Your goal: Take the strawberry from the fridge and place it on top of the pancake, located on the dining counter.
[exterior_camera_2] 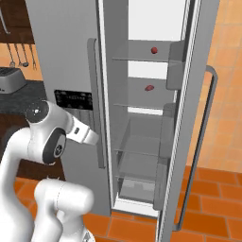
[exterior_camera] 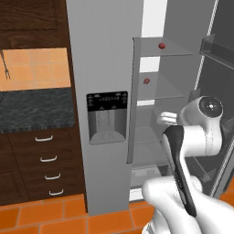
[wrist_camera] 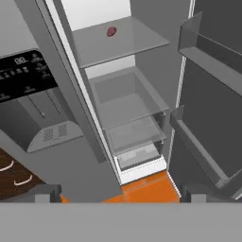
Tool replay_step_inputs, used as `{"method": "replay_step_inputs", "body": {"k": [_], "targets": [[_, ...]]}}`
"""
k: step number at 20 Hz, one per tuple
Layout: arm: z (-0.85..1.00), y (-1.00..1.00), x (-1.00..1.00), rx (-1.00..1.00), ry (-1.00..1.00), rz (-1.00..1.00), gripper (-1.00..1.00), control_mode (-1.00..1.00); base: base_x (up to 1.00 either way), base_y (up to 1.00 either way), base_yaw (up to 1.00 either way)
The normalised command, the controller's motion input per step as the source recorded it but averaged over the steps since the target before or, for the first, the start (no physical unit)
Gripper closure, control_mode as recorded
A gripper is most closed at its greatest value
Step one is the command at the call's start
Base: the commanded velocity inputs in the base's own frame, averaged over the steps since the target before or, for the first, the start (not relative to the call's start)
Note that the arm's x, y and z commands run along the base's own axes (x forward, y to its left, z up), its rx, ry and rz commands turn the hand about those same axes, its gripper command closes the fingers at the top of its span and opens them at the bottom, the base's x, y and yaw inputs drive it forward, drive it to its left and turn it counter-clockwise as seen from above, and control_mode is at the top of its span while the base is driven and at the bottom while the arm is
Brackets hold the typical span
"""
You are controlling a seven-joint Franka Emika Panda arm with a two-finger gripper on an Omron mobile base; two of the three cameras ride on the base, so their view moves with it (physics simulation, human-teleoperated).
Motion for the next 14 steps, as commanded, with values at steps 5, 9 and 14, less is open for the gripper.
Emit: {"method": "replay_step_inputs", "body": {"k": [5, 9, 14], "targets": [[-0.27, 0.24, -0.19, 0.04, 0.02, 0.11, -1.0, -1.0, 0.0, 0.0, 0.0], [-0.04, 0.0, 0.0, -0.01, 0.01, 0.0, -1.0, 1.0, 0.49, -0.12, -0.03], [0.0, 0.0, 0.0, 0.0, 0.0, 0.0, -1.0, 1.0, 0.85, -0.51, -0.07]]}}
